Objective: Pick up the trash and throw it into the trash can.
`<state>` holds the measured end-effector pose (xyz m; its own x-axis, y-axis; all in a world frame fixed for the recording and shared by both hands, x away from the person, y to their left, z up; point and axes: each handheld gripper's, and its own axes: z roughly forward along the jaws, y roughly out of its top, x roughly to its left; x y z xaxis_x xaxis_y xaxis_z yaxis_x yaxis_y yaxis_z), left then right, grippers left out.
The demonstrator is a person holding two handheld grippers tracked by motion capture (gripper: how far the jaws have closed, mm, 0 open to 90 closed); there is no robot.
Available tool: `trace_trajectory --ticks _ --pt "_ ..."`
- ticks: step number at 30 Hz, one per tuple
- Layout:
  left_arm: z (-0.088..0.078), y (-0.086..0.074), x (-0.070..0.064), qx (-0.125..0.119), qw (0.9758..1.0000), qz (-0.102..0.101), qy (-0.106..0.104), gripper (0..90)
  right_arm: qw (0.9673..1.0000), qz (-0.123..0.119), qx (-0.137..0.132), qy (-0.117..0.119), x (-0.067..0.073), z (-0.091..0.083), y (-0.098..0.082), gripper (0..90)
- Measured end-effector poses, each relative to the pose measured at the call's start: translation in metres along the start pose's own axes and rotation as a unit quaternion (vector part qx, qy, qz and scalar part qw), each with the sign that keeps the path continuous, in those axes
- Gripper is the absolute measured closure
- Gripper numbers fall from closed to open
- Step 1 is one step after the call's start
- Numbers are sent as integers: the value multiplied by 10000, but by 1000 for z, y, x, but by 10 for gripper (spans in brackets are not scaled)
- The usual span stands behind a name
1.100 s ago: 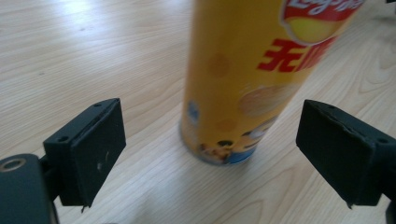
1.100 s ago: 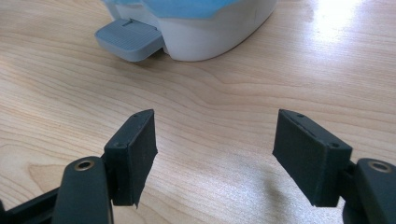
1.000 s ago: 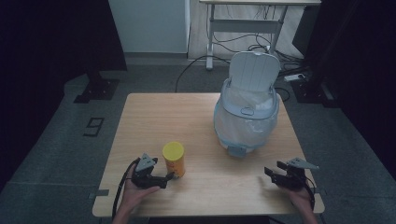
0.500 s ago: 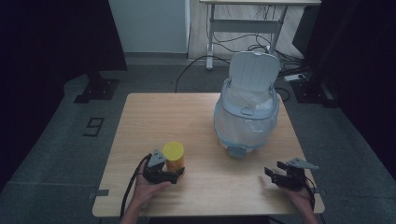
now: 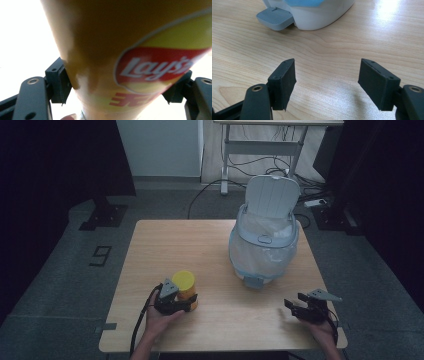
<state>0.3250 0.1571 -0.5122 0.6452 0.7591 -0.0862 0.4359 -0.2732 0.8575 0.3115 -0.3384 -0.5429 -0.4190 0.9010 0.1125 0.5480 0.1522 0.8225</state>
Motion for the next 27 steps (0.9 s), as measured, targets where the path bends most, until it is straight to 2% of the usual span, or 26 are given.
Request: trace_trajectory --ticks 8,14,18,27 --pt "-15 7 6 -215 9996 -130 -130 240 10000 62 -35 -24 -4 -3 0 296" --pt "-23 15 9 -297 9995 -84 -55 240 9999 114 -86 -22 -8 -6 0 296" --pt "-27 26 12 -363 9993 -63 -21 240 9998 182 -111 -40 -10 -8 -2 299" --pt "-38 52 15 -565 9983 -53 -128 240 9998 172 -50 -60 -10 -6 -3 302"
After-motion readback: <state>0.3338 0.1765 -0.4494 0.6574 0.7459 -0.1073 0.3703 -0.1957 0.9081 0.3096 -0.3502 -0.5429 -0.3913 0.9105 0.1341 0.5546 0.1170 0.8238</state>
